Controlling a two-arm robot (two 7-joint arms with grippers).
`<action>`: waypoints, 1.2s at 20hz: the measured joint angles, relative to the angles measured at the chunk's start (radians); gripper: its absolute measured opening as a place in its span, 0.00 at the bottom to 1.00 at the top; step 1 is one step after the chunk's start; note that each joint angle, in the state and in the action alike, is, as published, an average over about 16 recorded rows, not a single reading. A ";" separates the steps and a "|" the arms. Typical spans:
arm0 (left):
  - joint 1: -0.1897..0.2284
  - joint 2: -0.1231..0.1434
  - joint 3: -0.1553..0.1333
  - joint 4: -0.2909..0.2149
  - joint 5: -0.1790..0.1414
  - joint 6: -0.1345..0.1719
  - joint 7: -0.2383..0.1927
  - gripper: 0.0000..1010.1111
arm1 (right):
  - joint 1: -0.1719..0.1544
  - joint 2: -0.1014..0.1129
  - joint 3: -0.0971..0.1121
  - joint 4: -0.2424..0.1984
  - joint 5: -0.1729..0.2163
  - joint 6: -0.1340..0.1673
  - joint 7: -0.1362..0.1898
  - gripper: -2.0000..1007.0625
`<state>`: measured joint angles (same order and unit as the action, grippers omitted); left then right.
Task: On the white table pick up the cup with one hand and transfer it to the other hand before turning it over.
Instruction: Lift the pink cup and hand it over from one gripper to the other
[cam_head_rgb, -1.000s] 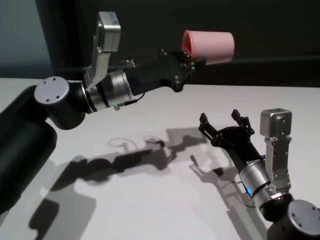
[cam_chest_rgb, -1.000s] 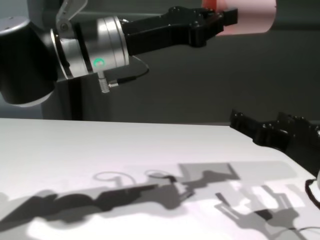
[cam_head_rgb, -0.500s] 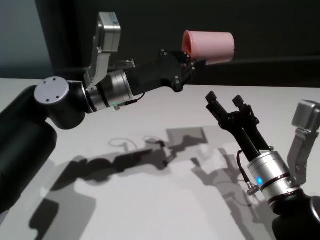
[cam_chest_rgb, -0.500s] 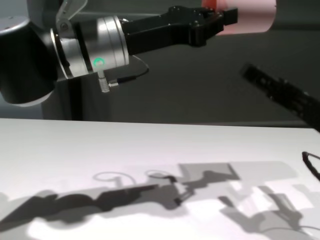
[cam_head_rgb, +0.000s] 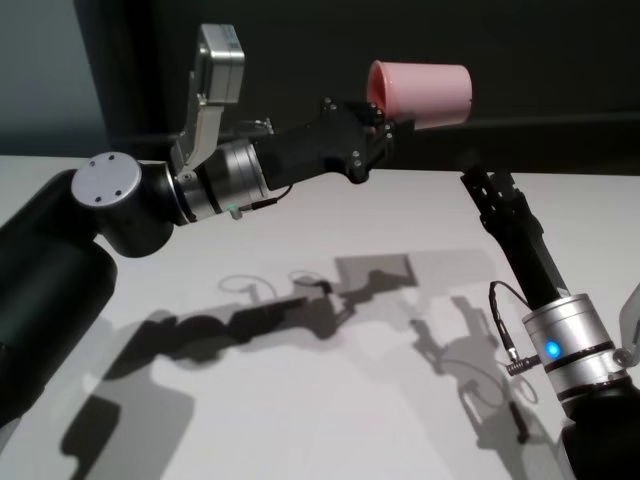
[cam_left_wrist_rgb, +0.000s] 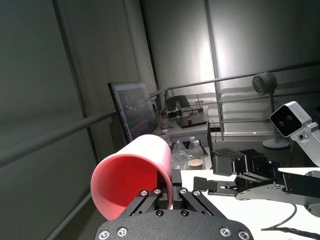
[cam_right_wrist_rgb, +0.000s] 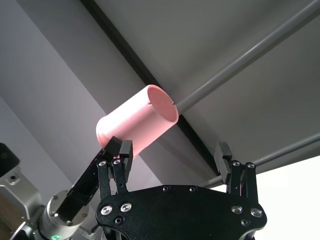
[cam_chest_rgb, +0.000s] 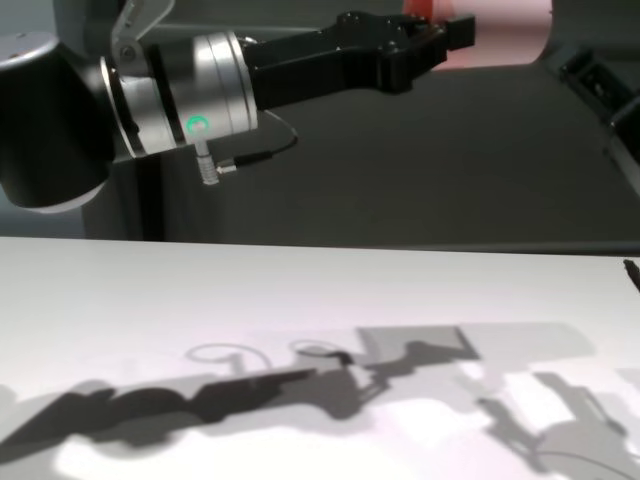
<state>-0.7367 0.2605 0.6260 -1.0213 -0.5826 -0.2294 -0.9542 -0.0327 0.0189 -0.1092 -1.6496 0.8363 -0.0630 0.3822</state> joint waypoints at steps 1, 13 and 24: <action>0.000 0.000 0.000 0.000 0.000 0.000 0.000 0.05 | 0.003 -0.002 0.004 0.005 0.025 0.004 0.014 0.99; 0.000 0.000 0.000 0.000 0.000 0.000 0.000 0.05 | 0.059 -0.023 0.028 0.082 0.258 0.048 0.144 0.99; 0.000 0.000 0.000 0.000 0.000 0.000 0.000 0.05 | 0.125 -0.038 0.021 0.164 0.355 0.055 0.207 0.99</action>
<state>-0.7367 0.2607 0.6260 -1.0212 -0.5827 -0.2297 -0.9542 0.0919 -0.0186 -0.0878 -1.4857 1.1917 -0.0079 0.5887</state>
